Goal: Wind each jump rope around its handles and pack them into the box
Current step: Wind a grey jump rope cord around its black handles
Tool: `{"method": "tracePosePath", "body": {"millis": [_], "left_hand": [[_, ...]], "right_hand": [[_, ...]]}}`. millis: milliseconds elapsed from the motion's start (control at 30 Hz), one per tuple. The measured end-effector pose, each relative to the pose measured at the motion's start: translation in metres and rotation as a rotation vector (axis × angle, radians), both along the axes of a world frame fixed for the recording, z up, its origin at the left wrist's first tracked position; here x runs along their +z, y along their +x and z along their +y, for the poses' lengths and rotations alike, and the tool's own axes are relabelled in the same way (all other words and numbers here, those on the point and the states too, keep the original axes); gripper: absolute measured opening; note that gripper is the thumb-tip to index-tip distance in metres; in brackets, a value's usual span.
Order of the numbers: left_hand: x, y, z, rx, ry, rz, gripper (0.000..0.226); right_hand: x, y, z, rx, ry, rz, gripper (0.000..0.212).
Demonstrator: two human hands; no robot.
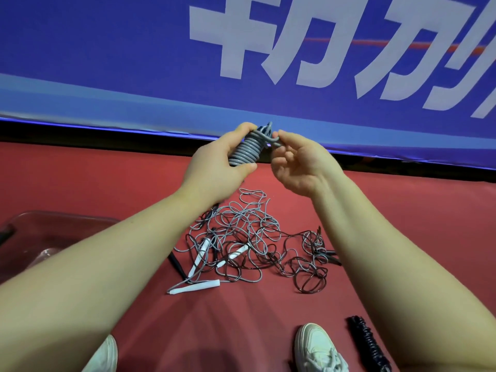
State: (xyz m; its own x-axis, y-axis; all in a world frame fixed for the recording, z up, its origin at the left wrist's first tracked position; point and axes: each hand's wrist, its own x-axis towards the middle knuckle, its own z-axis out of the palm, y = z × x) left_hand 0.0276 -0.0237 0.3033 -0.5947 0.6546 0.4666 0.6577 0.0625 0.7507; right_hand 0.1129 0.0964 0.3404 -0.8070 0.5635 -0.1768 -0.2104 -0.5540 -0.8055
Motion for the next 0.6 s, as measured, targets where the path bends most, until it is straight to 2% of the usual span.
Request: {"method": "tracePosePath", "body": {"millis": [67, 133, 200, 267, 467, 533, 600], "left_hand": [[0.003, 0.004, -0.002, 0.11, -0.104, 0.255, 0.058], [0.004, 0.004, -0.003, 0.163, -0.157, 0.403, 0.06], [0.002, 0.004, -0.005, 0.138, -0.18, 0.445, 0.061], [0.001, 0.006, -0.005, 0.101, -0.171, 0.43, 0.061], [0.003, 0.009, -0.003, 0.034, -0.094, 0.287, 0.061], [0.001, 0.007, -0.002, 0.057, -0.096, 0.317, 0.061], [0.001, 0.005, -0.002, 0.087, -0.116, 0.372, 0.061]], "right_hand": [[-0.001, 0.001, 0.004, -0.091, 0.13, -0.09, 0.024], [-0.004, 0.003, 0.006, -0.152, 0.445, -0.189, 0.025], [-0.008, 0.006, 0.007, -0.186, 0.766, -0.291, 0.027], [-0.009, 0.012, 0.008, -0.233, 0.95, -0.34, 0.027], [-0.007, 0.019, 0.003, -0.284, 1.102, -0.292, 0.02], [-0.009, 0.017, 0.001, -0.238, 1.14, -0.315, 0.014], [-0.01, 0.016, 0.001, -0.21, 1.087, -0.313, 0.013]]}}
